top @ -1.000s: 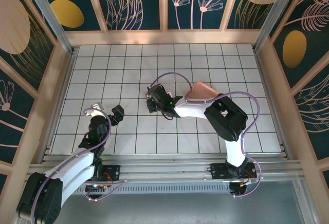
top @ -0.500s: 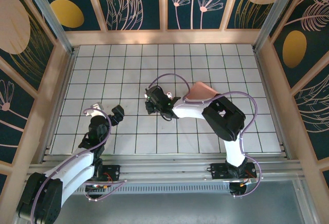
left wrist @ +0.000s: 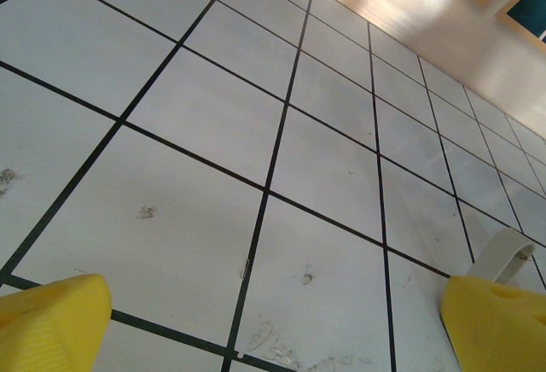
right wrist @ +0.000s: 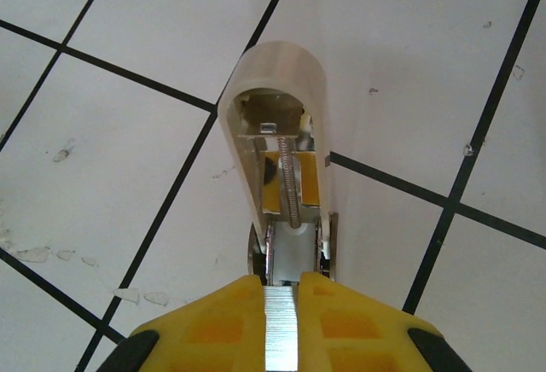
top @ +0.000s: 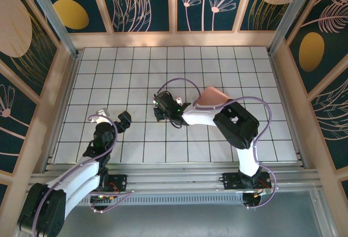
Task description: Load the staples into the stapler
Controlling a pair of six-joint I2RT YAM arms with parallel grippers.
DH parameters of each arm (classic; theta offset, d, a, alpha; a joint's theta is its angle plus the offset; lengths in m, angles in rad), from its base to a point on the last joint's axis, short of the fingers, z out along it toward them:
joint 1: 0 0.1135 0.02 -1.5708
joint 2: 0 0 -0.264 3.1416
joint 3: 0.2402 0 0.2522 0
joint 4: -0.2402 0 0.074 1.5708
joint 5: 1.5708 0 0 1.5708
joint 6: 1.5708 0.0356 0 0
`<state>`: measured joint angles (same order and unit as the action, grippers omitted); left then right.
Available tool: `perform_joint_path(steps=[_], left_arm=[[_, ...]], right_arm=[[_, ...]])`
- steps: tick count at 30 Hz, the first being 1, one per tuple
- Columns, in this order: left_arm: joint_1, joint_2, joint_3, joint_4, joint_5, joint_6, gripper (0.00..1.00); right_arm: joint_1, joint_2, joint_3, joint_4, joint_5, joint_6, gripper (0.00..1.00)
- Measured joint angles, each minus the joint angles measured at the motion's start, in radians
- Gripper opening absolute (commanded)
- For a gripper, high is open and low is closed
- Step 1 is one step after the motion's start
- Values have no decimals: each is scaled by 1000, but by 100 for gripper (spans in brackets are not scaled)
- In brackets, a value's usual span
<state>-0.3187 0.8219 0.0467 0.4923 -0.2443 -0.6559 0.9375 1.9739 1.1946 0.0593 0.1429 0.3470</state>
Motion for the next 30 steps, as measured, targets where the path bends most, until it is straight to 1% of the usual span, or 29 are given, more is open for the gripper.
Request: perform_joint_path(steps=[30], left_arm=[[0, -4, 0, -3, 0, 1, 99]], right_arm=[[16, 17, 22, -37, 60, -27, 10]])
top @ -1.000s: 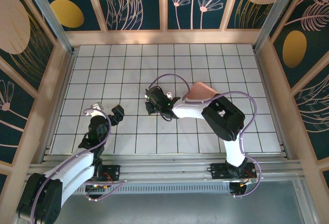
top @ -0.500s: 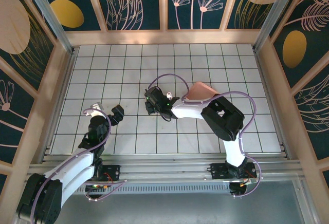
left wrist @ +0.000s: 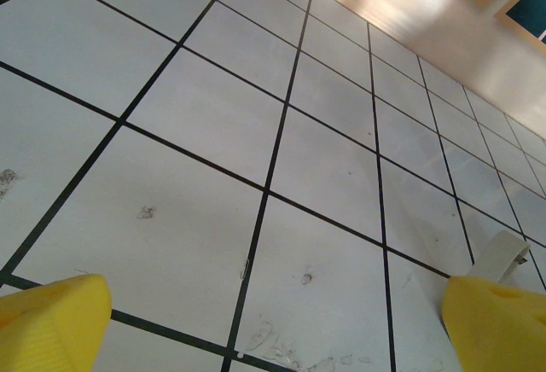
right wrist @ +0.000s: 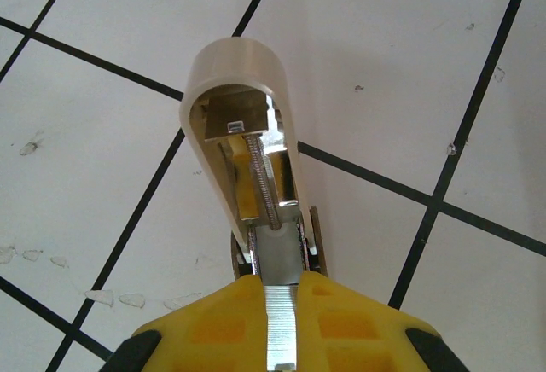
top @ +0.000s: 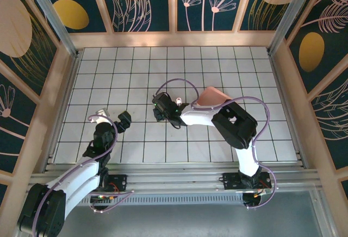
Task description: Load the staples into the stapler
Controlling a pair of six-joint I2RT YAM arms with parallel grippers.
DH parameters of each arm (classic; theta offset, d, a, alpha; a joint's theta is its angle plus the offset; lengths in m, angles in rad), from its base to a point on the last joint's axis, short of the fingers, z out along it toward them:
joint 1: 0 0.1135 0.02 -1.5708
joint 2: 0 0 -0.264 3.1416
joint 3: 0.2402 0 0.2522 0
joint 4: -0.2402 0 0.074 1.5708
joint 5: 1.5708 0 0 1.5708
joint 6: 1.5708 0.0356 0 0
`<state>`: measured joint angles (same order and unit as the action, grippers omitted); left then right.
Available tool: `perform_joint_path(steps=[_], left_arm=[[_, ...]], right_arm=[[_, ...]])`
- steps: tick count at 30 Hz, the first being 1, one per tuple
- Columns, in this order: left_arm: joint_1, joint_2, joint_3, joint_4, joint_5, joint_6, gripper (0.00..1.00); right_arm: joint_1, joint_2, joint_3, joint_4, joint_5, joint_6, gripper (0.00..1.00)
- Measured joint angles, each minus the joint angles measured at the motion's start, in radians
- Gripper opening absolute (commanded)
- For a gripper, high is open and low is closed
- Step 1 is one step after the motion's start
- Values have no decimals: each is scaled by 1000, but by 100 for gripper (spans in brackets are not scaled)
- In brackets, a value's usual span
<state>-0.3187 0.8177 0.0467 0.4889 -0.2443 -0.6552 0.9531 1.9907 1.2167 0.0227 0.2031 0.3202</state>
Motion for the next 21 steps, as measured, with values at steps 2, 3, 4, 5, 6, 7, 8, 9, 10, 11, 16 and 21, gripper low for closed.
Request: perform_joint_path(steps=[2, 3, 4, 5, 6, 7, 8, 9, 10, 11, 16, 21], left_arm=[[0, 0, 0, 0, 0, 0, 99], [0, 0, 0, 0, 0, 0, 99], [0, 0, 0, 0, 0, 0, 99], [0, 0, 0, 0, 0, 0, 99], [0, 0, 0, 0, 0, 0, 99], [0, 0, 0, 0, 0, 0, 99], [0, 0, 0, 0, 0, 0, 99], [0, 0, 0, 0, 0, 0, 99], [0, 0, 0, 0, 0, 0, 99], [0, 0, 0, 0, 0, 0, 99], [0, 0, 0, 0, 0, 0, 99], [0, -13, 0, -5, 0, 0, 99]], right_arm=[[2, 0, 0, 0, 2, 0, 11], [2, 0, 0, 0, 3, -1, 11], [3, 0, 0, 0, 3, -4, 11], [3, -2, 0, 0, 3, -6, 11], [3, -3, 0, 0, 3, -8, 11], [3, -6, 0, 0, 4, -8, 11], [3, -11, 0, 0, 6, -11, 11], [3, -17, 0, 0, 6, -14, 11], [2, -25, 0, 0, 7, -20, 11], [2, -32, 0, 0, 7, -25, 11], [-2, -45, 0, -2, 10, -36, 11], [-3, -44, 0, -5, 10, -54, 11]])
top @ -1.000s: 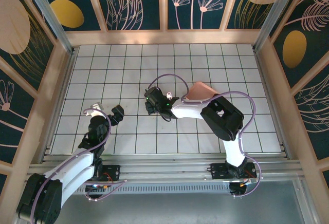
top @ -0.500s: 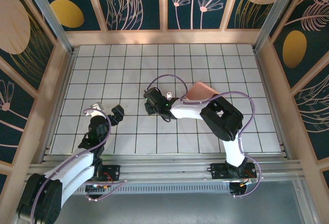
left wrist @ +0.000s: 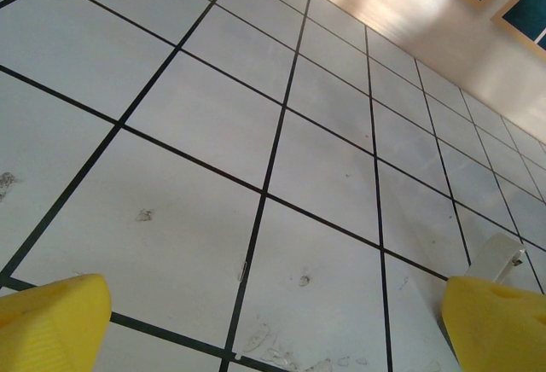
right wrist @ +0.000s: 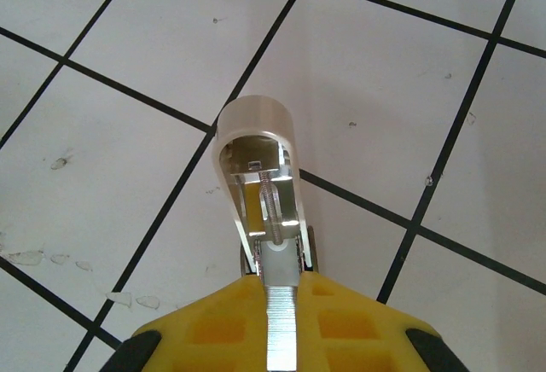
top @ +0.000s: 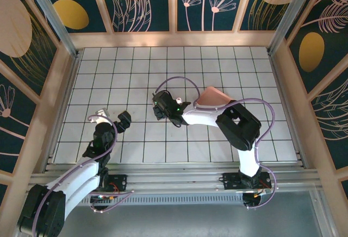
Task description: Load the staples into the stapler
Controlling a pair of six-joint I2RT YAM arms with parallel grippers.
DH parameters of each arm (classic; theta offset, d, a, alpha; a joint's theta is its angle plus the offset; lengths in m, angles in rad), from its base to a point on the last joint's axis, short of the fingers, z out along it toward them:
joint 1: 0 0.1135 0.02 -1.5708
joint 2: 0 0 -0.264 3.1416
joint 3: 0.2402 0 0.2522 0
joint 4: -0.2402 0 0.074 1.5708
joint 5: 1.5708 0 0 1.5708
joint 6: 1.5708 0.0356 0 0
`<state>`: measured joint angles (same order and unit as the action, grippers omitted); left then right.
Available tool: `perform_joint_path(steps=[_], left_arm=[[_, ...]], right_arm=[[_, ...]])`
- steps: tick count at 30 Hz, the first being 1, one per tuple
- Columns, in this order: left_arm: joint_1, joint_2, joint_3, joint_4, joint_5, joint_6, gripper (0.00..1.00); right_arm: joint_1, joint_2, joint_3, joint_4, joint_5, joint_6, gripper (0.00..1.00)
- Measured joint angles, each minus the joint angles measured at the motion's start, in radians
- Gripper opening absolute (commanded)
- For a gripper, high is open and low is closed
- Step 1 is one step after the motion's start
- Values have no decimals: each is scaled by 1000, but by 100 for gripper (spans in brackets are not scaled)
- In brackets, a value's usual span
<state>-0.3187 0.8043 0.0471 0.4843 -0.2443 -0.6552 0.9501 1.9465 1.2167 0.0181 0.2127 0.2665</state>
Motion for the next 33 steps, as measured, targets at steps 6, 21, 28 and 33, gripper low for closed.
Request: perform_joint_path(steps=[6, 21, 28, 33], left_arm=[[0, -6, 0, -3, 0, 0, 99], [0, -13, 0, -18, 0, 3, 99], [0, -13, 2, -18, 0, 8, 99], [0, -13, 2, -18, 0, 8, 99]], right_arm=[[1, 2, 0, 0, 0, -15, 11], [1, 34, 6, -21, 4, -44, 10], [2, 34, 6, -22, 3, -45, 10], [8, 34, 6, -22, 3, -48, 10]])
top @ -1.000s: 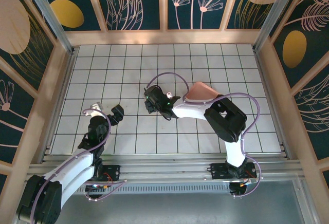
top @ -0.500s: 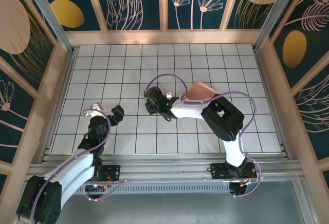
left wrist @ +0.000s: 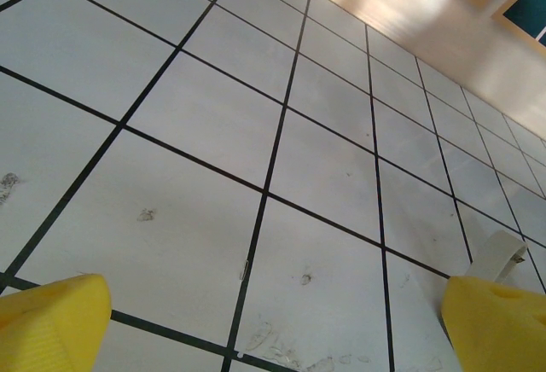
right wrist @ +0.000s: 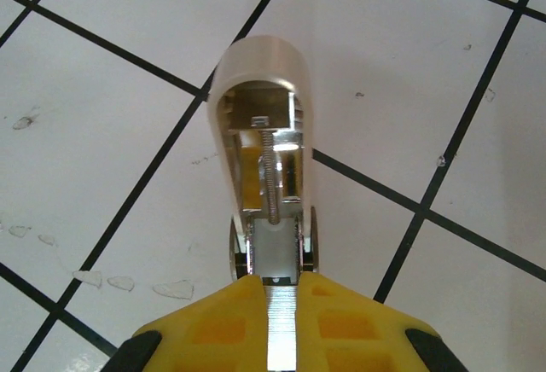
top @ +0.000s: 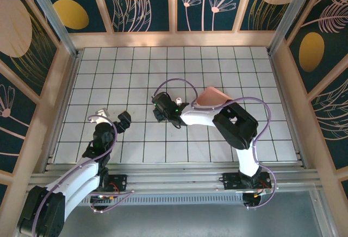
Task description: Load the staples into the stapler
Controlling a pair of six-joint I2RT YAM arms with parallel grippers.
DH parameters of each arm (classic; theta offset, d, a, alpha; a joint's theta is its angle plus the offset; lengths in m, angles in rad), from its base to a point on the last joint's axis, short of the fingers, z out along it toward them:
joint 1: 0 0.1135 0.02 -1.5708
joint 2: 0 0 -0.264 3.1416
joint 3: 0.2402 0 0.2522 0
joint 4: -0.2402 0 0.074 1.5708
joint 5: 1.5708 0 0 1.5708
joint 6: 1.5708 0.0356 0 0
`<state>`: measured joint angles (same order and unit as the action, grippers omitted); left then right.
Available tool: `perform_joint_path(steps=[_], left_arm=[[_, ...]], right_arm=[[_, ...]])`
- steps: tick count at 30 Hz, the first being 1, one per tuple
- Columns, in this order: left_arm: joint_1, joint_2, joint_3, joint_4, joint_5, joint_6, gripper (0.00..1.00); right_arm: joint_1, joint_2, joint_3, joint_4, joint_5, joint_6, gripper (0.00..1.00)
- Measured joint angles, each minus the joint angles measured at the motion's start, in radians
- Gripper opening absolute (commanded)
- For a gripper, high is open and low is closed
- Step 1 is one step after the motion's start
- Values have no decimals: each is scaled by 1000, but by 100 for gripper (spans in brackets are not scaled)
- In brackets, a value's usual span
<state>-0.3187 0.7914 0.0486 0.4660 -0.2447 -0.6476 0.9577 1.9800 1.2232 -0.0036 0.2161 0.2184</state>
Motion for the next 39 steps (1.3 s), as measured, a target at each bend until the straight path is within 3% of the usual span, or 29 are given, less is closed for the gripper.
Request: perform_joint_path(steps=[15, 28, 39], left_arm=[[0, 0, 0, 0, 0, 0, 99], [0, 0, 0, 0, 0, 0, 99], [0, 0, 0, 0, 0, 0, 99]], right_arm=[[6, 0, 13, -13, 7, 4, 10], [14, -11, 52, -80, 27, 130, 10], [16, 18, 95, -121, 39, 140, 10]])
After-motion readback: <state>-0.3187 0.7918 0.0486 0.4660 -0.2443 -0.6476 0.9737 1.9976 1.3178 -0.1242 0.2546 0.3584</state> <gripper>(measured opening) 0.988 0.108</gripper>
